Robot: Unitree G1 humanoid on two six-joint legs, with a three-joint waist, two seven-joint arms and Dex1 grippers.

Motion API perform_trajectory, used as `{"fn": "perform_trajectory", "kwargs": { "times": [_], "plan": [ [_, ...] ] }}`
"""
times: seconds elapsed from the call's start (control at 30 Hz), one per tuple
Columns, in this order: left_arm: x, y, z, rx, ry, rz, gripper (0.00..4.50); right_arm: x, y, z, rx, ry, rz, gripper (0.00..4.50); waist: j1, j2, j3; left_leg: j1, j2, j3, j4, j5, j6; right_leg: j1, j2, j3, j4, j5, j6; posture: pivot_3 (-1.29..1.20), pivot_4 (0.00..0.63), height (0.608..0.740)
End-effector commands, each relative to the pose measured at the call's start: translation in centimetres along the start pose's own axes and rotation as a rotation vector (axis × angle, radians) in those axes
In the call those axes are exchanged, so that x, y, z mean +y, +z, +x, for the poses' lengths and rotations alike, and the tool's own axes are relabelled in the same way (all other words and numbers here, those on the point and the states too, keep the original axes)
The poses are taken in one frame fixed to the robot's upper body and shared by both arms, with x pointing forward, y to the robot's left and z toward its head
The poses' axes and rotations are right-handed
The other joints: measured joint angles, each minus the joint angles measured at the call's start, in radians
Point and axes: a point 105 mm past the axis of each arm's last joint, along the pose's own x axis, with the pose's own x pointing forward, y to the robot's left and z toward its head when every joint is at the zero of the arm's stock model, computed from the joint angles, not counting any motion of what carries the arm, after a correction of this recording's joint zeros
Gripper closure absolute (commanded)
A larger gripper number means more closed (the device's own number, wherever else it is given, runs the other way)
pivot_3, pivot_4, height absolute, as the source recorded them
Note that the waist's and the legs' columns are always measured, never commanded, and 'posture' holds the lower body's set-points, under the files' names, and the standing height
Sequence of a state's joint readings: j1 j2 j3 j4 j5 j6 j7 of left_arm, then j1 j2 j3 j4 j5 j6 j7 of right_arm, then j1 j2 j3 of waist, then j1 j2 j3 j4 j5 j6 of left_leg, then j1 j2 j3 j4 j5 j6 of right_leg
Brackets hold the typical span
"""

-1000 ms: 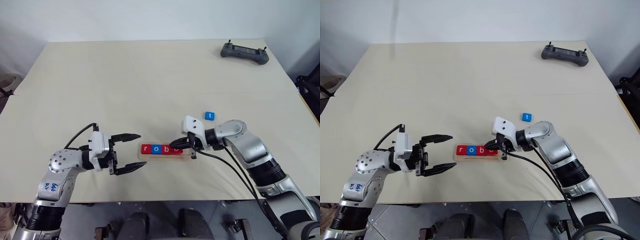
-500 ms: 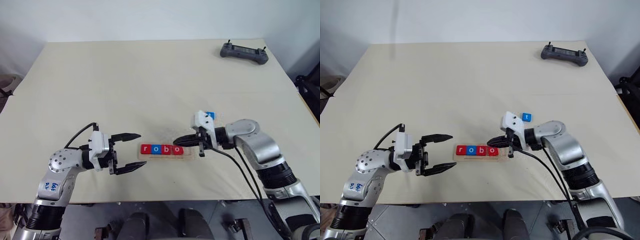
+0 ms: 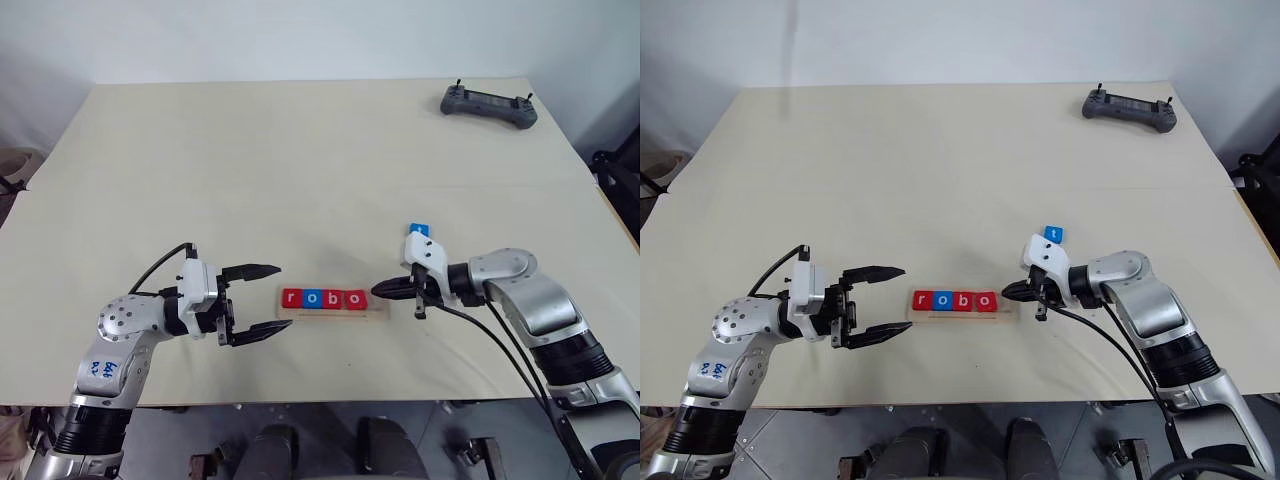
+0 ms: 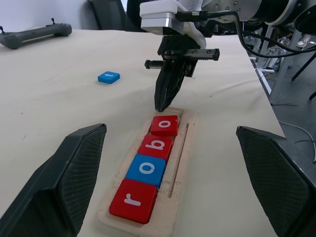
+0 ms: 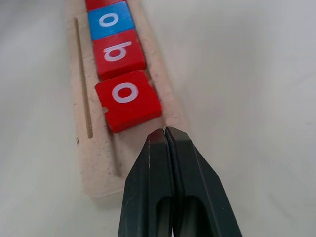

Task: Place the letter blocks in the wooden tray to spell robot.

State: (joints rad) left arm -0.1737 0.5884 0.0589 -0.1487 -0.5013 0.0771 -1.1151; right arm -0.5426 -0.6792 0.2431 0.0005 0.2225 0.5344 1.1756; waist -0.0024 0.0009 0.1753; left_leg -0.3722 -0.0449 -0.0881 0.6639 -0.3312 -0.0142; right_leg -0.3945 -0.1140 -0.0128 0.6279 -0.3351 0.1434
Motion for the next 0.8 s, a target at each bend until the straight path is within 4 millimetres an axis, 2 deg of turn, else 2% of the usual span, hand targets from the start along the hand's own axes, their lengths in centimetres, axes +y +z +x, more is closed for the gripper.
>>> {"fn": "perform_trajectory", "kwargs": {
  "times": [0.03,0.2,0.8],
  "plan": [
    [0.0,0.6,0.0,-0.014,-0.006,0.036,0.00,1.1,0.8,0.1,-0.023,0.053,-0.030,4.47,0.000,0.000,0.000,0.000,0.000,0.000,0.000,0.000,0.000,0.000,0.000,0.000,0.000,0.000,0.000,0.00,0.150,0.740],
    [0.0,0.7,0.0,-0.012,-0.006,0.036,0.00,1.8,0.9,0.1,-0.017,0.087,-0.027,4.47,0.001,0.000,0.000,0.000,0.000,0.000,0.000,0.000,0.000,0.000,0.000,0.000,0.000,0.000,0.000,0.00,0.150,0.740],
    [0.0,0.7,0.2,-0.017,-0.006,0.036,0.00,2.2,1.5,1.3,-0.033,0.101,-0.030,4.47,0.000,0.000,0.000,0.000,0.000,0.000,0.000,0.000,0.000,0.000,0.000,0.000,0.000,0.000,0.000,0.00,0.150,0.740]
  ]
}}
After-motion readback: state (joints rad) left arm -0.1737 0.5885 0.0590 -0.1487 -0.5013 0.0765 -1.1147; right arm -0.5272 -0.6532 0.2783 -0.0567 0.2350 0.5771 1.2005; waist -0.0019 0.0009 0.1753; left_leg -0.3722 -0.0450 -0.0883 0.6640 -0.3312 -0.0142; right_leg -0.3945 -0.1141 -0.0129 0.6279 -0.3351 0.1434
